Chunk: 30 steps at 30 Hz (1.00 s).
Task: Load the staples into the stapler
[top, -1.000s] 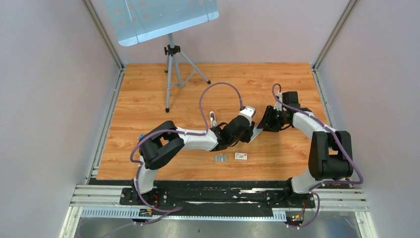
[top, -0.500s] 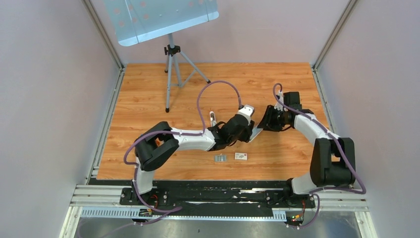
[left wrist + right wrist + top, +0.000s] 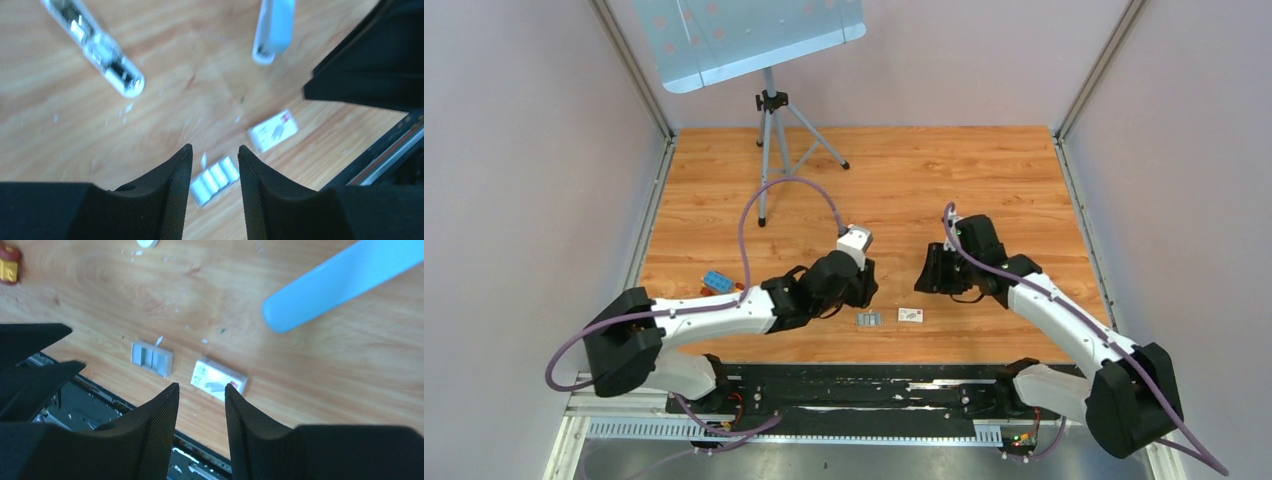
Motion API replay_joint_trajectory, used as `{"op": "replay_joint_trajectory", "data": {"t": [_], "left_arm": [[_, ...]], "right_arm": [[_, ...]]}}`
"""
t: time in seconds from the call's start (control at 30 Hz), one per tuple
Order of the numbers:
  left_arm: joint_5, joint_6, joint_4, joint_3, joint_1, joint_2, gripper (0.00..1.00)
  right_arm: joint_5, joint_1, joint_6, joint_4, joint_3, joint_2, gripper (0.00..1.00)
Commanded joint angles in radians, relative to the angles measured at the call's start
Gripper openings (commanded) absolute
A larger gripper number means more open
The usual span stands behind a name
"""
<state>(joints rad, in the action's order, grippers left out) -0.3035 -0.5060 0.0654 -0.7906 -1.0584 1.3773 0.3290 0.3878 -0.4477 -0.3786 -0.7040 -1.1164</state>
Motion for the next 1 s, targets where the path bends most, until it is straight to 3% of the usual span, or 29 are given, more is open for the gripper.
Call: {"op": "replay_joint_trajectory", "data": {"t": [0.0, 0.23, 0.4, 0.53, 0.7, 0.97], "left_arm": [[0.058, -0.102, -0.027, 0.15, 0.024, -0.115, 0.4], [0.226, -0.236, 0.107, 0.349, 0.129, -0.244, 0.33], [0.228, -0.241, 0.128, 0.398, 0.165, -0.247, 0.25], [0.27, -0.241, 0.178, 0.408, 0.186, -0.169, 0.14], [0.297, -0.26, 0.259, 0.433, 0.186, -0.102, 0.07], [0.357, -0.305, 0.375, 0.47, 0.186, -0.024, 0.05]], "right_arm": [[-0.141, 0.168, -0.147, 0.023, 0.034, 0.03, 0.42], [-0.235, 0.4, -0.23, 0.087, -0.031, -0.108, 0.42], [-0.225, 0.494, -0.279, 0.199, -0.048, -0.219, 0.42], [-0.214, 0.523, -0.293, 0.248, -0.076, -0.302, 0.43], [-0.218, 0.544, -0.308, 0.286, -0.08, -0.353, 0.45], [-0.222, 0.55, -0.317, 0.305, -0.08, -0.382, 0.45]]}}
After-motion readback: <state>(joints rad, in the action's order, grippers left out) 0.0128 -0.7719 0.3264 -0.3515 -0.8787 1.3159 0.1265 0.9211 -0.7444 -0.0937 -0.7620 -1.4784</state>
